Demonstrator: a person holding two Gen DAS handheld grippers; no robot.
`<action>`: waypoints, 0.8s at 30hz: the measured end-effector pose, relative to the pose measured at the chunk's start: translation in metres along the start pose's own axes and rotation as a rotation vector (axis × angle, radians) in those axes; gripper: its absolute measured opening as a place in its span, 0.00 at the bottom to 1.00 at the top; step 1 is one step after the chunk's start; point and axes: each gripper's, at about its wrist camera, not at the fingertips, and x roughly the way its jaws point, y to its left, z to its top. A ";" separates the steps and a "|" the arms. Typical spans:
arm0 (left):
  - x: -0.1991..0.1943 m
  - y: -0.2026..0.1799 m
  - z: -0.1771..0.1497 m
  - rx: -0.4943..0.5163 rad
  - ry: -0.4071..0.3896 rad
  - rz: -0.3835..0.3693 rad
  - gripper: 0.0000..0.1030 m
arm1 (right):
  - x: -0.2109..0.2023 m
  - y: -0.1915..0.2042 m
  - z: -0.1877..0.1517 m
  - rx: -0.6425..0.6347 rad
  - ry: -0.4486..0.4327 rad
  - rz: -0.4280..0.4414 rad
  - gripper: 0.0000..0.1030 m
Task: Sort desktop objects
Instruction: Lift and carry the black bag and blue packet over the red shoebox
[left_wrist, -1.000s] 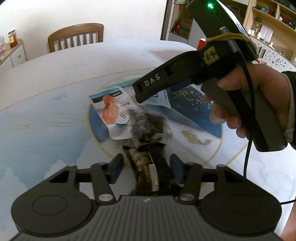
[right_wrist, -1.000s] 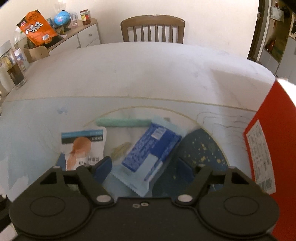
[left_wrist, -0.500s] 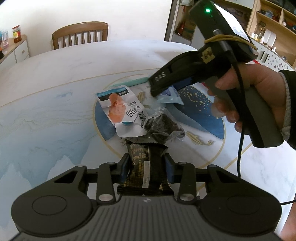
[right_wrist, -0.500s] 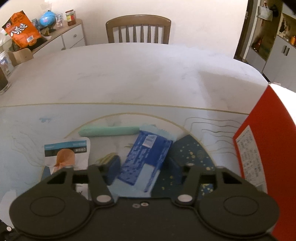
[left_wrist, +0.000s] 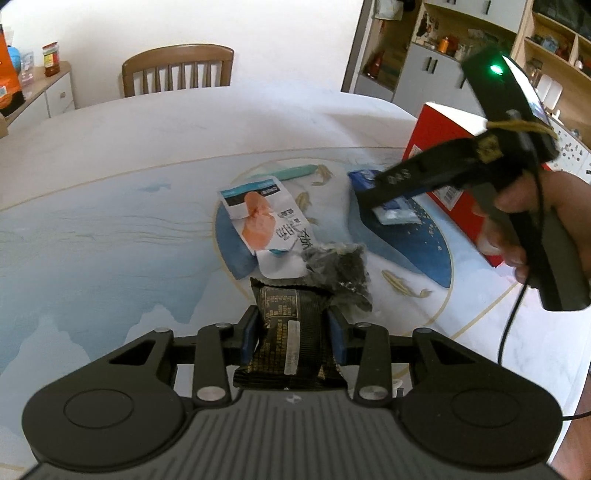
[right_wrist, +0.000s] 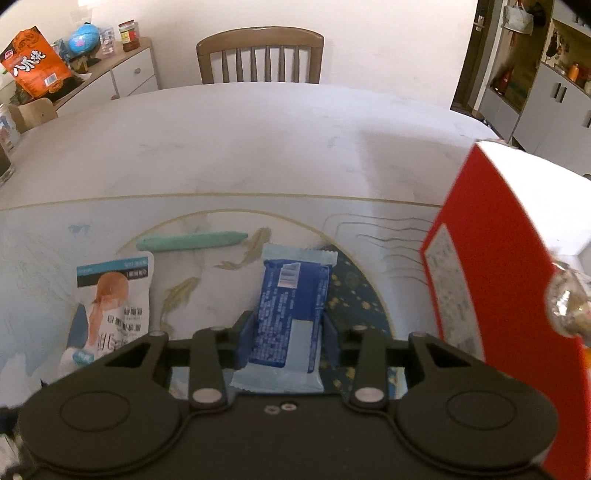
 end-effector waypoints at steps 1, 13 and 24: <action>-0.002 0.001 0.000 -0.003 -0.001 0.000 0.36 | -0.003 -0.001 -0.002 -0.001 0.002 0.003 0.37; -0.029 0.001 -0.005 -0.023 -0.018 0.004 0.36 | -0.051 -0.003 -0.028 -0.003 0.014 0.081 0.37; -0.045 -0.004 -0.002 -0.049 -0.023 0.018 0.36 | -0.093 -0.010 -0.048 0.019 0.017 0.128 0.37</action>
